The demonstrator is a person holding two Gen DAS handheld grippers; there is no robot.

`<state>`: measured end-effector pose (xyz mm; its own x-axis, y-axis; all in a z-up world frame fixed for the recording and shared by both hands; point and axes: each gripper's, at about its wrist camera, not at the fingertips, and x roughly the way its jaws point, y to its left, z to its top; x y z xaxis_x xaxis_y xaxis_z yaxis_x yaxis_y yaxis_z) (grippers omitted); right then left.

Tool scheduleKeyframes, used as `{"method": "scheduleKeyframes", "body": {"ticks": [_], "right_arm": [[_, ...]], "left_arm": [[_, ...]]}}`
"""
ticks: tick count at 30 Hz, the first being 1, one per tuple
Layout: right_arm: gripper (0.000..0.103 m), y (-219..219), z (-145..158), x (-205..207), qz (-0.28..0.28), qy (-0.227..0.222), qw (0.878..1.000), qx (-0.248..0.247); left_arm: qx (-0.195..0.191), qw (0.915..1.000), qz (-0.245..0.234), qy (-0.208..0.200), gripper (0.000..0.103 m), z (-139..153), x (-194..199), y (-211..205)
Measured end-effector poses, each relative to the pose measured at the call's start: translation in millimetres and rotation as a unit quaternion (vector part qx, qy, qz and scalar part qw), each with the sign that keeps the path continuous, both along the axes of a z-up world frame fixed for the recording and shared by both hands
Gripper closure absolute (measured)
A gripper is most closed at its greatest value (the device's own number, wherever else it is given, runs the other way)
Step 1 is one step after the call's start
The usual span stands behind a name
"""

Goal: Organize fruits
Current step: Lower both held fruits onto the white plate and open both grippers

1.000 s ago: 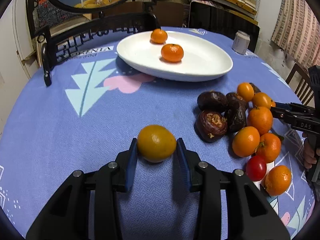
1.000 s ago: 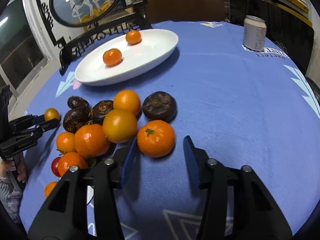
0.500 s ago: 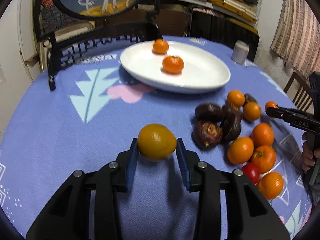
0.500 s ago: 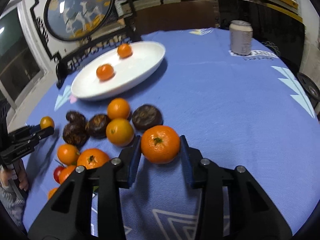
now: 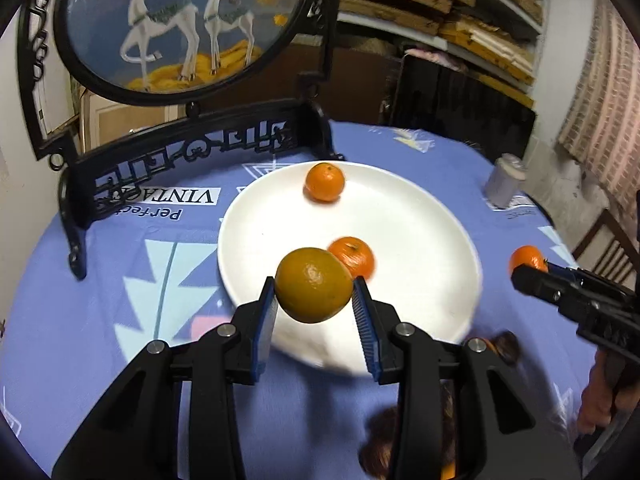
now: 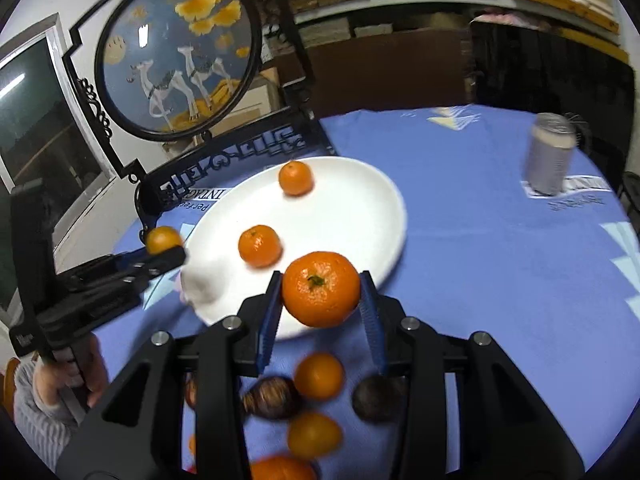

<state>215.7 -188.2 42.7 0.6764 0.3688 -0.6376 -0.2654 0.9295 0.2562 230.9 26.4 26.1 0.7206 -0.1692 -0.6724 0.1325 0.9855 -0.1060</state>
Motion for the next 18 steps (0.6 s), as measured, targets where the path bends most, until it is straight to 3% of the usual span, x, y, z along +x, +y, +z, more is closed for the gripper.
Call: {"method": "scheduleKeyframes", "body": {"ticks": [4, 6, 7, 8, 13, 18], "right_arm": [[0.061, 15.0, -15.9, 27.0, 0.003, 0.017, 1.000, -0.024], [0.046, 12.0, -17.8, 28.8, -0.001, 0.016, 1.000, -0.011], [0.044, 10.8, -16.0, 28.3, -0.002, 0.011, 1.000, -0.011], [0.044, 9.8, -13.7, 26.9, -0.003, 0.007, 1.000, -0.014], [0.044, 3.1, -3.9, 11.4, -0.005, 0.003, 1.000, -0.007], [0.031, -9.1, 5.4, -25.9, -0.011, -0.017, 1.000, -0.013]], "left_arm": [[-0.009, 0.9994, 0.009, 0.033, 0.062, -19.8, 20.9, 1.0], [-0.010, 0.9992, 0.001, 0.039, 0.054, -23.9, 20.9, 0.2], [-0.005, 0.9994, 0.002, 0.035, 0.044, -23.6, 18.1, 0.3], [-0.004, 0.9996, 0.005, 0.029, 0.039, -22.6, 15.5, 1.7], [-0.017, 0.9998, 0.004, 0.007, 0.039, -7.2, -7.1, 7.8], [-0.022, 0.9997, -0.009, 0.005, 0.039, -8.1, -46.1, 5.6]]}}
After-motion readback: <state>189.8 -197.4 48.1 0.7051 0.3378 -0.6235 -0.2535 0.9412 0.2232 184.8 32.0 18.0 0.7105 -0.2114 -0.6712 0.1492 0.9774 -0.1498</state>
